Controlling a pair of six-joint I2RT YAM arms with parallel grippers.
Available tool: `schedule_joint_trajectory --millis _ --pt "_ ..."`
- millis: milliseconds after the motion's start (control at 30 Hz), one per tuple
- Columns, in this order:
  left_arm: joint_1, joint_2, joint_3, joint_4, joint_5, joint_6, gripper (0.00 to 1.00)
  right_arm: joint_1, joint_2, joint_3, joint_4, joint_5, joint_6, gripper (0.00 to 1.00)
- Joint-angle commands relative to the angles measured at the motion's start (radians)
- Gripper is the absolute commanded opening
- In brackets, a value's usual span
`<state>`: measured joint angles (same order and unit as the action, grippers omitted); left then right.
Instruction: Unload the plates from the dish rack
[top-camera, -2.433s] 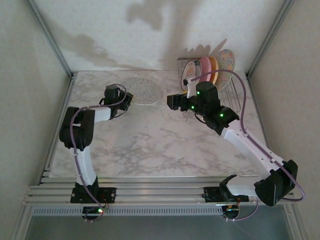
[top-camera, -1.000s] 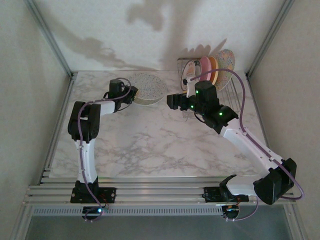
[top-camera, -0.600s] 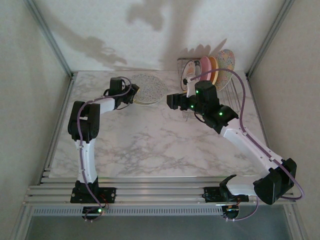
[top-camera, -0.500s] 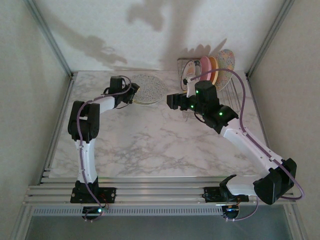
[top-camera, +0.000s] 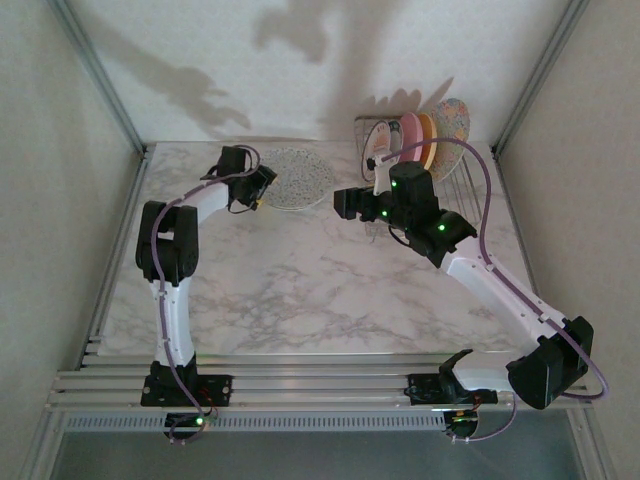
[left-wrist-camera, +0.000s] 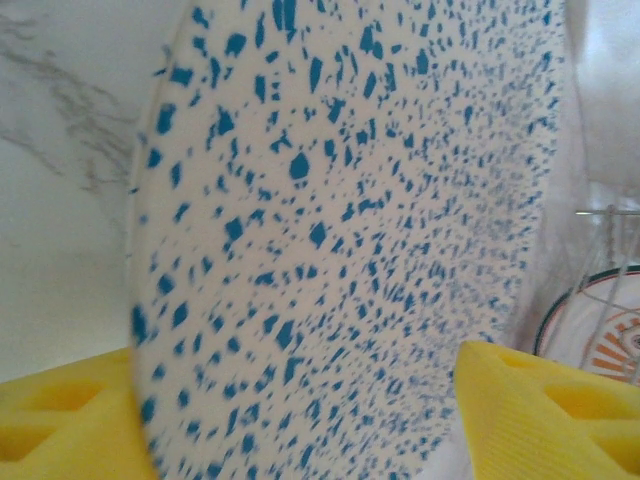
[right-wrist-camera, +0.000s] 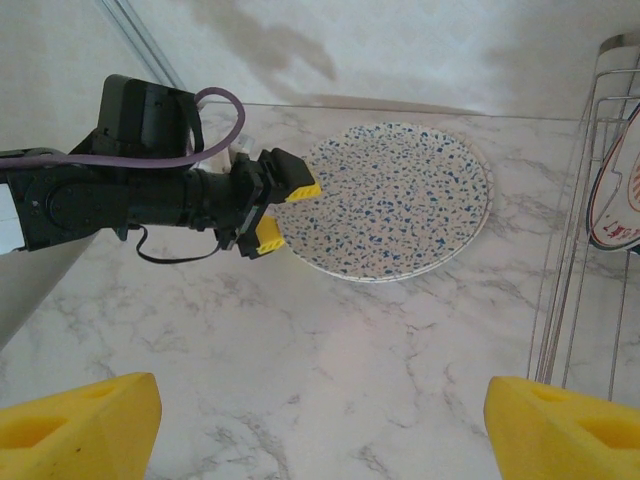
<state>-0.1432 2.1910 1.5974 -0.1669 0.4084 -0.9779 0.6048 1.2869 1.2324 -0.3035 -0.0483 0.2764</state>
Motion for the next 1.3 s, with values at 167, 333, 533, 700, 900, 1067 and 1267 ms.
schedule_joint_trajectory --millis 167,333,533,700,900,1067,1267 --pt "-0.009 0.012 0.049 -0.084 -0.045 0.038 0.7 0.003 -0.006 0.033 -0.004 0.004 0.009 0.85" --pt "-0.012 0.003 0.059 -0.114 -0.075 0.042 0.7 0.001 -0.011 0.036 -0.015 0.02 0.003 0.85" --pt "-0.037 -0.076 0.059 -0.184 -0.173 0.047 0.79 -0.011 -0.03 0.103 -0.127 0.221 -0.029 0.83" --pt "-0.083 -0.202 0.022 -0.18 -0.216 0.029 0.84 -0.239 -0.04 0.207 -0.295 0.315 0.06 0.79" --pt "-0.196 -0.368 0.012 -0.097 -0.222 0.084 0.83 -0.573 0.055 0.287 -0.329 0.188 0.194 0.74" --pt "-0.285 -0.476 -0.042 0.054 -0.115 0.182 0.81 -0.674 0.226 0.358 -0.241 0.107 0.181 0.73" --pt "-0.363 -0.609 -0.178 0.251 0.025 0.259 0.8 -0.746 0.402 0.406 -0.109 -0.038 0.108 0.69"
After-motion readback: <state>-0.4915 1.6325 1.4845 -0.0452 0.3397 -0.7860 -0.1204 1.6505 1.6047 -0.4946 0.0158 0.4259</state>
